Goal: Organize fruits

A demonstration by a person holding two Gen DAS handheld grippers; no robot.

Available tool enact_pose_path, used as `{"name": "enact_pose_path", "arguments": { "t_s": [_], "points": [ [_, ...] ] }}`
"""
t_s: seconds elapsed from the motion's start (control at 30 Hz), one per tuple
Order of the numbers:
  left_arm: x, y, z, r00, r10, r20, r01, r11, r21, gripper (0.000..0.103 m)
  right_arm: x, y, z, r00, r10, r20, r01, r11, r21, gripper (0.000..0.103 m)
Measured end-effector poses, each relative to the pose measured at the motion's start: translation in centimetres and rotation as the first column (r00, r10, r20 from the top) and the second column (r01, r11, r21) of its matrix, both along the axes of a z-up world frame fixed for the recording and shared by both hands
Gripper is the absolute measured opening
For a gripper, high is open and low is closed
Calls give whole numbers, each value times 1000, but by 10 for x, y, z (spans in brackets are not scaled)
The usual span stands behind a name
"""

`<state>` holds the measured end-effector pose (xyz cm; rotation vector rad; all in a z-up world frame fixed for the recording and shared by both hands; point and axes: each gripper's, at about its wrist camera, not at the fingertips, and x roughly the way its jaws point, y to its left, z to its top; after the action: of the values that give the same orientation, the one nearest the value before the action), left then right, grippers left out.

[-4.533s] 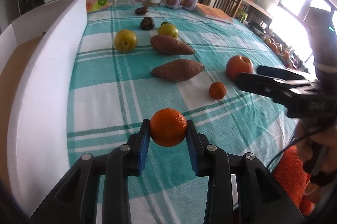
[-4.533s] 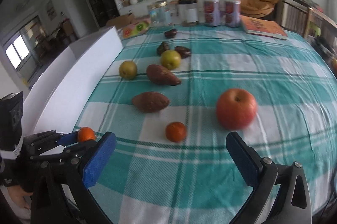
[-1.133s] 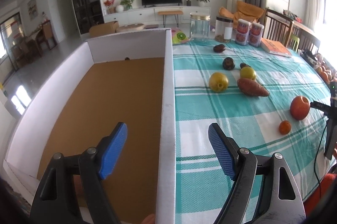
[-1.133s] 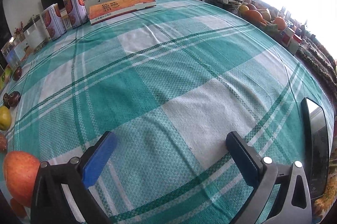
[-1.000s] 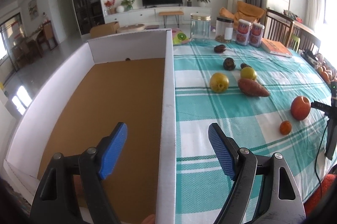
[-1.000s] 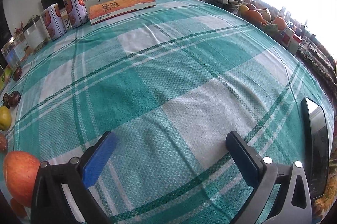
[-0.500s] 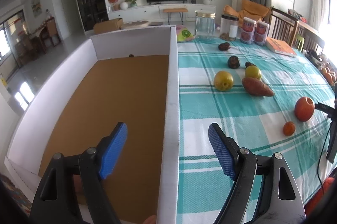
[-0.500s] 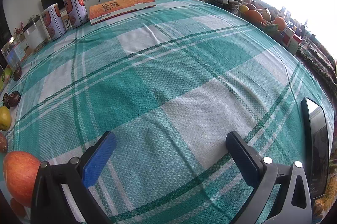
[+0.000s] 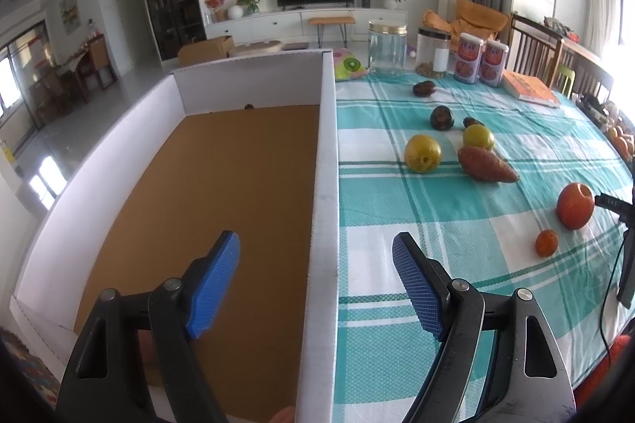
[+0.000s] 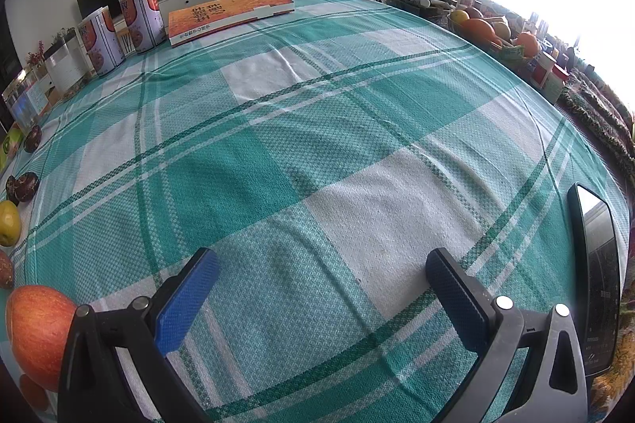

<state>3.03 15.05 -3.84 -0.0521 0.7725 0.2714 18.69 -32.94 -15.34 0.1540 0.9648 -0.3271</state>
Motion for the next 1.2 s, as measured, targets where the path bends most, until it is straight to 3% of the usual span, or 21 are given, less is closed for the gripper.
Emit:
{"name": "enact_pose_path", "arguments": {
  "t_s": [1.2],
  "points": [
    [-6,-9,7,1000,-17,-8,17,1000,20,82,0,0,0,1000,0,0,0,1000,0,103]
  ]
}}
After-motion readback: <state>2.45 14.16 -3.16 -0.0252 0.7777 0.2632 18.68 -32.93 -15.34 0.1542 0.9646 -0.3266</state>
